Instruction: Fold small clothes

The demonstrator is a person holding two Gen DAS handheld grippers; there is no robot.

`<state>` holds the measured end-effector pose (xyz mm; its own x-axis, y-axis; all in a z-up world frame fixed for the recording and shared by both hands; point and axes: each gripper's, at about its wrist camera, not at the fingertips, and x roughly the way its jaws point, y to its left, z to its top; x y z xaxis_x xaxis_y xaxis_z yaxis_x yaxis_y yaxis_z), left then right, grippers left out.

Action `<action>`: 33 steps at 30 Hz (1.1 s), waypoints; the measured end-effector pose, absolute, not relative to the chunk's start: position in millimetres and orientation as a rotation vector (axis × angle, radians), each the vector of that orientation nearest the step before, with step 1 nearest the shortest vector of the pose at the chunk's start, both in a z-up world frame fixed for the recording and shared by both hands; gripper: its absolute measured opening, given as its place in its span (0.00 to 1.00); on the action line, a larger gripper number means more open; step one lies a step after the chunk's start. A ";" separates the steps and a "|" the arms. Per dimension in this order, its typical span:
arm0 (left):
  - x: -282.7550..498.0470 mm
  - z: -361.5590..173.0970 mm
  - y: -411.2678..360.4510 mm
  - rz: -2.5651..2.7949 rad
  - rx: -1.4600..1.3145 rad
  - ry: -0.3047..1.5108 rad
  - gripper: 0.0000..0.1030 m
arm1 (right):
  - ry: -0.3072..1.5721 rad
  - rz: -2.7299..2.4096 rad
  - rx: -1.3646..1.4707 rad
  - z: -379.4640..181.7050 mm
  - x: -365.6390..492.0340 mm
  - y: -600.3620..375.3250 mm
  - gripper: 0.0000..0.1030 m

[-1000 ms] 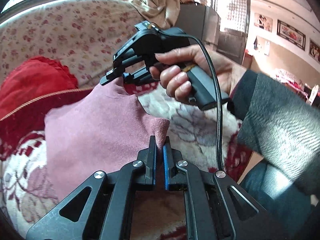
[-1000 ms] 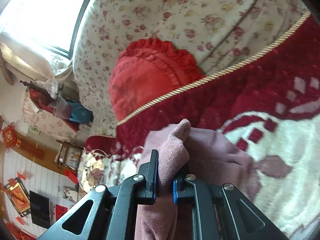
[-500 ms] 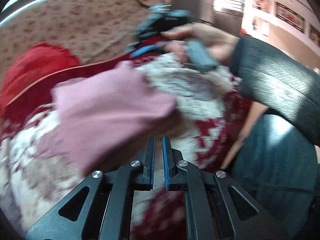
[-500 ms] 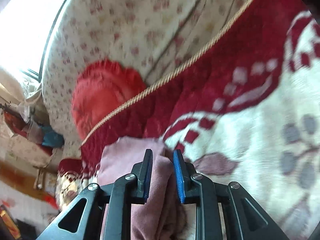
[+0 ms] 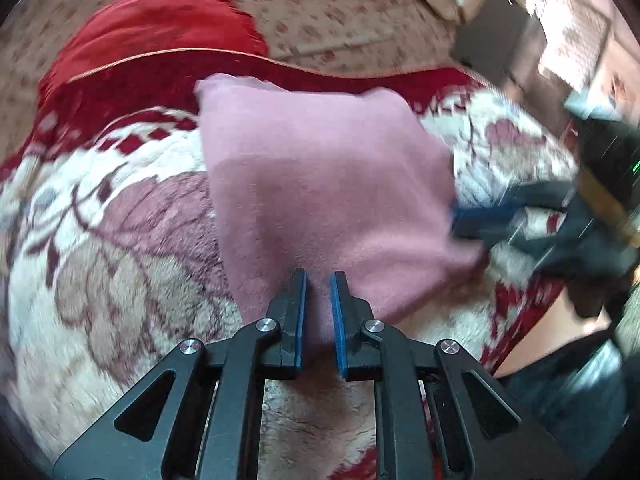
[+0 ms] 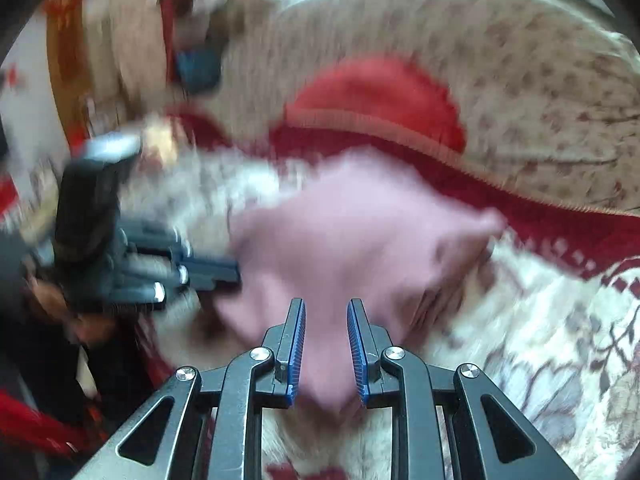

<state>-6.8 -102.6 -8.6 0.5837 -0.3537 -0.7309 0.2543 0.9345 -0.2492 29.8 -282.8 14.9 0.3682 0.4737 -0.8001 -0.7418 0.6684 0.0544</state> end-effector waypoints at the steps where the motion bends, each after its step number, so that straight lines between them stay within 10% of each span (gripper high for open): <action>1: -6.6 -7.0 -103.7 -0.349 -0.121 0.887 0.11 | 0.957 0.796 -0.370 -1.1 31.6 -280.2 0.20; 17: 0.1 45.7 -85.7 -0.400 -0.207 0.737 0.11 | 0.778 0.714 -0.161 51.0 48.0 -303.9 0.25; 20: 40.3 61.0 -85.9 -0.421 -0.196 0.726 0.38 | 0.736 0.652 -0.159 53.9 67.5 -292.6 0.25; 33: 95.4 22.7 -43.2 -0.316 -0.370 0.797 0.43 | 0.974 0.621 -0.125 14.2 109.1 -271.6 0.41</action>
<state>95.4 -43.2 22.7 0.6586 -0.4095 -0.6313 0.1353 0.8897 -0.4360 109.1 -271.6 14.2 0.4047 0.4359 -0.8039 -0.5448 0.8210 0.1709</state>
